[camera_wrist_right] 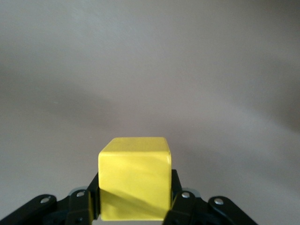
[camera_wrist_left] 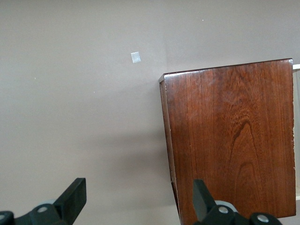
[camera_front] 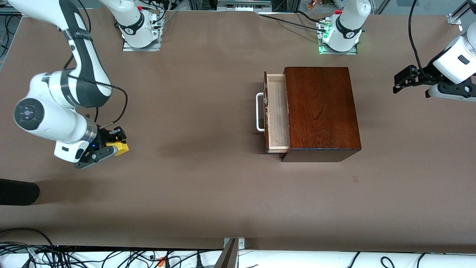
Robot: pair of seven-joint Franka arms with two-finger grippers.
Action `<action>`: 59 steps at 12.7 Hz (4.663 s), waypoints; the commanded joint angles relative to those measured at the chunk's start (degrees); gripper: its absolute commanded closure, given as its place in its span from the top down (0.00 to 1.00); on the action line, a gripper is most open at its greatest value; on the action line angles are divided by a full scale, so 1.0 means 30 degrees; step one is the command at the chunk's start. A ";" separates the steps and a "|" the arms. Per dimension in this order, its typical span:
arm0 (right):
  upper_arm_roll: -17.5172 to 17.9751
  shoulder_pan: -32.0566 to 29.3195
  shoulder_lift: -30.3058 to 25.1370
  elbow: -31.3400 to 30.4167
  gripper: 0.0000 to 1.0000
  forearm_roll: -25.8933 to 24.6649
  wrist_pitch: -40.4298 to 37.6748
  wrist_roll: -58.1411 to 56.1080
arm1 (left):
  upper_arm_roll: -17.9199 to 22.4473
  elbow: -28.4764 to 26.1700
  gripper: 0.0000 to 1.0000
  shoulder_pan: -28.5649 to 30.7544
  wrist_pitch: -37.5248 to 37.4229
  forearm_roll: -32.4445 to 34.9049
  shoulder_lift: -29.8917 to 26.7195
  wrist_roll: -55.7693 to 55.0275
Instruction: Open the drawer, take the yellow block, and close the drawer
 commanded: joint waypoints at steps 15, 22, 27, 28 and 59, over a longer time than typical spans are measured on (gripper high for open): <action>-0.1117 -0.0076 0.3577 -0.1242 1.00 0.0277 0.5643 0.4112 | -0.0019 0.0194 1.00 0.0001 -0.0494 -0.0213 -0.0191 0.0255; -0.0681 -0.0046 -0.3653 -0.0948 1.00 0.0189 -0.0970 0.4784 | -0.0077 0.0224 1.00 -0.0057 -0.0466 -0.0213 -0.0191 0.0372; -0.0503 -0.0017 -0.7467 -0.0041 1.00 0.0160 -0.6247 0.4843 | -0.0136 0.0341 1.00 -0.0028 -0.0495 -0.0213 -0.0191 0.0372; -0.0503 -0.0017 -0.7878 0.0134 1.00 0.0160 -0.6716 0.4843 | -0.0165 0.0370 1.00 -0.0057 -0.0495 -0.0213 -0.0191 0.0372; -0.0855 -0.0046 -0.7384 0.2099 1.00 0.0277 -0.7776 0.5283 | -0.7871 0.4503 1.00 -0.6208 0.7036 0.0489 1.3169 1.4552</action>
